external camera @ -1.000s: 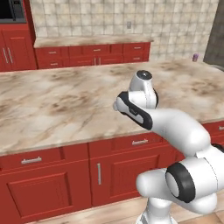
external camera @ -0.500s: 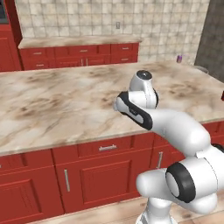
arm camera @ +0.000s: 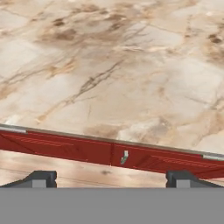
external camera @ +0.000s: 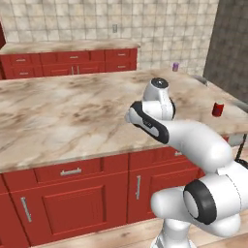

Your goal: Four empty soda cans are scattered around the kitchen. Gather all the cans and cluster them next to the stove for recycling.

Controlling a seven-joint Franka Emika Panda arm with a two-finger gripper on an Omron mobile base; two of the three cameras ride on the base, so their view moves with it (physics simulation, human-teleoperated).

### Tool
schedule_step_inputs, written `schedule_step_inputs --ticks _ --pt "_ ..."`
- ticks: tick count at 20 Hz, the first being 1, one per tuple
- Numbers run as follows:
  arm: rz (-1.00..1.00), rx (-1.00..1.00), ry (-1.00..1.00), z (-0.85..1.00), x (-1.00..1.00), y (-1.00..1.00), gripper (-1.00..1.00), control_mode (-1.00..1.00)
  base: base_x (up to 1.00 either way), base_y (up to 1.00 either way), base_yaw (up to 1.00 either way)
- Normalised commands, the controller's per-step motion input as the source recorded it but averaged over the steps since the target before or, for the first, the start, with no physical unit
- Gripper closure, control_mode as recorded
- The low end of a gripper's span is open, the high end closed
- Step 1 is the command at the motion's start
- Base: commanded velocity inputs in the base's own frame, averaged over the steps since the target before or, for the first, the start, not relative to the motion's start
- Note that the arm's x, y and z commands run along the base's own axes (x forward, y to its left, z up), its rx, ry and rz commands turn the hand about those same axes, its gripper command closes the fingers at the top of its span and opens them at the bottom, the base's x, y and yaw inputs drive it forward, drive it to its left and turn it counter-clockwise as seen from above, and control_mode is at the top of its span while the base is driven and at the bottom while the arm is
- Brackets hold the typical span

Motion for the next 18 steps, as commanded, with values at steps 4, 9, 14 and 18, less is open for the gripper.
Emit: schedule_step_inputs --ticks 4,9,14,18 --pt "0.0 0.0 0.0 0.0 0.0 0.0 -1.0 1.0 0.2 -0.79 0.0" --pt "0.0 0.0 0.0 0.0 0.0 0.0 -1.0 1.0 0.18 -0.77 0.0" --pt "0.0 0.0 0.0 0.0 0.0 0.0 -1.0 1.0 0.14 -0.73 0.0" --pt "0.0 0.0 0.0 0.0 0.0 0.0 -1.0 1.0 0.13 -0.71 0.0"
